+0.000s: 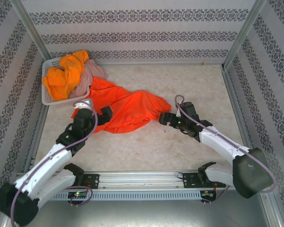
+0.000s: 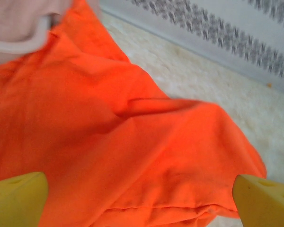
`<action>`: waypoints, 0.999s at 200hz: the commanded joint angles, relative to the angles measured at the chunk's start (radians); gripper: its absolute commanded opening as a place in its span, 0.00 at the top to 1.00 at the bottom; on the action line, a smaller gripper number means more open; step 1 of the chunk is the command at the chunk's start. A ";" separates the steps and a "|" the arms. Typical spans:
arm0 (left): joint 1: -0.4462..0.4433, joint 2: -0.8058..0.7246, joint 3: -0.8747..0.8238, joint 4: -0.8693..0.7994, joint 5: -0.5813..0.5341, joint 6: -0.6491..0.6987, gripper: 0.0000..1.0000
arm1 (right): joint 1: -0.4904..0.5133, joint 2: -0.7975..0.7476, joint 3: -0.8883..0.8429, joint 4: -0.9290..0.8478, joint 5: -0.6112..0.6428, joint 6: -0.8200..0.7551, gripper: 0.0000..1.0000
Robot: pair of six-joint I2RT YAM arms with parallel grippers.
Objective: Fold and stack the shorts
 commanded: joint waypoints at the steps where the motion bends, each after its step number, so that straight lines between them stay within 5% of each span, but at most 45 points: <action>1: 0.078 -0.102 -0.053 -0.132 0.017 -0.092 0.00 | 0.023 0.031 0.007 0.072 0.022 0.123 0.07; 40: 0.198 -0.140 -0.147 -0.177 0.096 -0.142 0.06 | 0.027 0.028 0.009 0.052 0.045 0.101 0.07; 99: 0.207 -0.006 -0.269 -0.034 0.163 -0.211 0.18 | 0.015 -0.108 -0.033 0.011 0.107 0.046 0.07; 156: 0.220 0.156 -0.305 0.245 0.120 -0.190 0.53 | 0.014 -0.141 -0.030 0.003 0.064 -0.064 0.09; 200: 0.267 0.205 -0.191 0.250 0.162 -0.147 0.92 | 0.034 -0.164 -0.019 -0.003 0.074 -0.221 0.11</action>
